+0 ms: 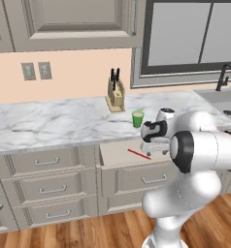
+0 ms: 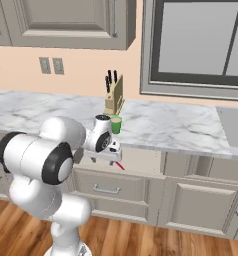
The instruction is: Pick up the straw from the right drawer and put it inside the smoothie cup.
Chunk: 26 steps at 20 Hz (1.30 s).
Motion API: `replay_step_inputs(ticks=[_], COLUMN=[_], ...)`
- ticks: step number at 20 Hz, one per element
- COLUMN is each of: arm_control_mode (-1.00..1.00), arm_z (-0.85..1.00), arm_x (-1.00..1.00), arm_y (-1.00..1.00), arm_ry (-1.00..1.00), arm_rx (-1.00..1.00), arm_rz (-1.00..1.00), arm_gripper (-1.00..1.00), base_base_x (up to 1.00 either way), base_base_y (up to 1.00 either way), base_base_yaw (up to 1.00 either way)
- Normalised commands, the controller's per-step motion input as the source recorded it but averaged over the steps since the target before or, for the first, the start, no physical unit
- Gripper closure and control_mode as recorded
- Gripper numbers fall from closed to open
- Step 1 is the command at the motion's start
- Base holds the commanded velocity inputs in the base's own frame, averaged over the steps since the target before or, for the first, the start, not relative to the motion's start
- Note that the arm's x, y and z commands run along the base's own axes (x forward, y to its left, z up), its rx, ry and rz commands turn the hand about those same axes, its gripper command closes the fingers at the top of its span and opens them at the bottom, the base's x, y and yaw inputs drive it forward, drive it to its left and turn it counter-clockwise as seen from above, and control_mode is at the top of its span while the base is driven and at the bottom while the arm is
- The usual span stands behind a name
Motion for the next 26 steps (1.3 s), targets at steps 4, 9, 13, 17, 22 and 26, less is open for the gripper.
replay_step_inputs(ticks=[4,9,13,17,22,26], arm_control_mode=[-1.00,-1.00,-1.00,-1.00,-1.00,-1.00], arm_z=[-0.41,-0.49,-0.47,-0.42,-0.46,-0.74], arm_x=[0.31,0.27,0.30,0.21,-0.28,-1.00], arm_y=[-0.05,-0.05,-0.03,0.00,0.00,-0.02], arm_ry=[0.01,0.00,0.00,0.03,0.14,0.21], arm_rx=[0.00,0.00,0.00,0.00,0.00,0.00], arm_rz=[0.00,0.00,0.00,0.00,0.00,0.00], arm_gripper=[-1.00,-1.00,-1.00,-1.00,-1.00,-1.00], base_base_x=[0.00,0.00,0.00,0.00,0.00,0.00], base_base_y=[0.00,0.00,0.00,0.00,0.00,0.00], base_base_yaw=[0.00,0.00,0.00,0.00,0.00,0.00])
